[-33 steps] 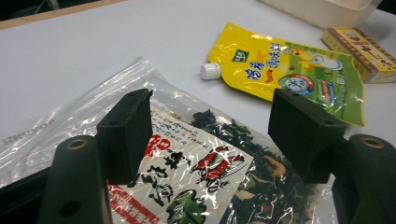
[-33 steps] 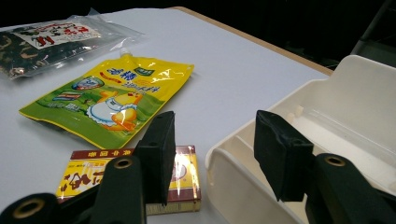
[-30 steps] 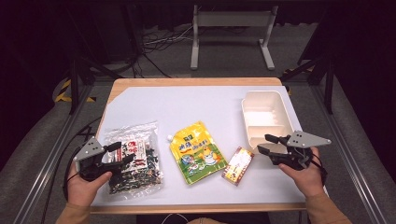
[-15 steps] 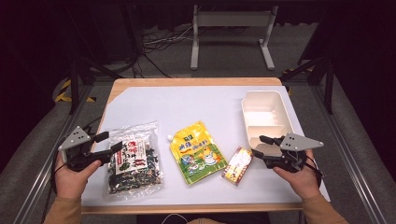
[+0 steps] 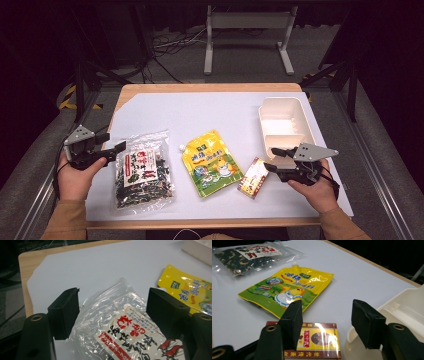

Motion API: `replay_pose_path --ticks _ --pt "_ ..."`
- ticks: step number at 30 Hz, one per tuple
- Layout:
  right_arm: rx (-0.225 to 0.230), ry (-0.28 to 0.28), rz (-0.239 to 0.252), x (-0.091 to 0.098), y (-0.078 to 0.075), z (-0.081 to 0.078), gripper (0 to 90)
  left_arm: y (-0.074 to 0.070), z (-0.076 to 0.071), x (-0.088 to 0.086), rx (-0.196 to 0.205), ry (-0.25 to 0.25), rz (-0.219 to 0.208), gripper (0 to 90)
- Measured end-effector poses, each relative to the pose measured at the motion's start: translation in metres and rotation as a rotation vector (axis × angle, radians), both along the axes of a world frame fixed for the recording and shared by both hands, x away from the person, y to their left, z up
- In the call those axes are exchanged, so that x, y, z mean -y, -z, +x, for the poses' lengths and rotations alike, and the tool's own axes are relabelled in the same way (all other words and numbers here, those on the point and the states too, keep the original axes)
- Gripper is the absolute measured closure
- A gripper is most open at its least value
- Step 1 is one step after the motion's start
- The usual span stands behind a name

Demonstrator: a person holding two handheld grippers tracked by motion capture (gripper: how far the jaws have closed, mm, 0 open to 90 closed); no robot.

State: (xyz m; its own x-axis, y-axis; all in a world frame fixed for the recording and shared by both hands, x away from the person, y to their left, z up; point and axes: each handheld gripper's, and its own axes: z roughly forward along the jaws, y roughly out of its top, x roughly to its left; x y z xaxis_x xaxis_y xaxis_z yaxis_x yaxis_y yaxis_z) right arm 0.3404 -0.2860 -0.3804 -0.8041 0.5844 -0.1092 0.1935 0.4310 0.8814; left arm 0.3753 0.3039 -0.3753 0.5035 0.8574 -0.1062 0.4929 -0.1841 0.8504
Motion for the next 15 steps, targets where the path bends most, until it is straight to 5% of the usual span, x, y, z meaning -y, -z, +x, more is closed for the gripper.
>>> replay_pose_path --ticks 15 --pt "-0.018 -0.047 0.022 -0.008 0.004 -0.001 47.8 0.023 0.033 -0.024 -0.044 -0.077 -0.040 25.0"
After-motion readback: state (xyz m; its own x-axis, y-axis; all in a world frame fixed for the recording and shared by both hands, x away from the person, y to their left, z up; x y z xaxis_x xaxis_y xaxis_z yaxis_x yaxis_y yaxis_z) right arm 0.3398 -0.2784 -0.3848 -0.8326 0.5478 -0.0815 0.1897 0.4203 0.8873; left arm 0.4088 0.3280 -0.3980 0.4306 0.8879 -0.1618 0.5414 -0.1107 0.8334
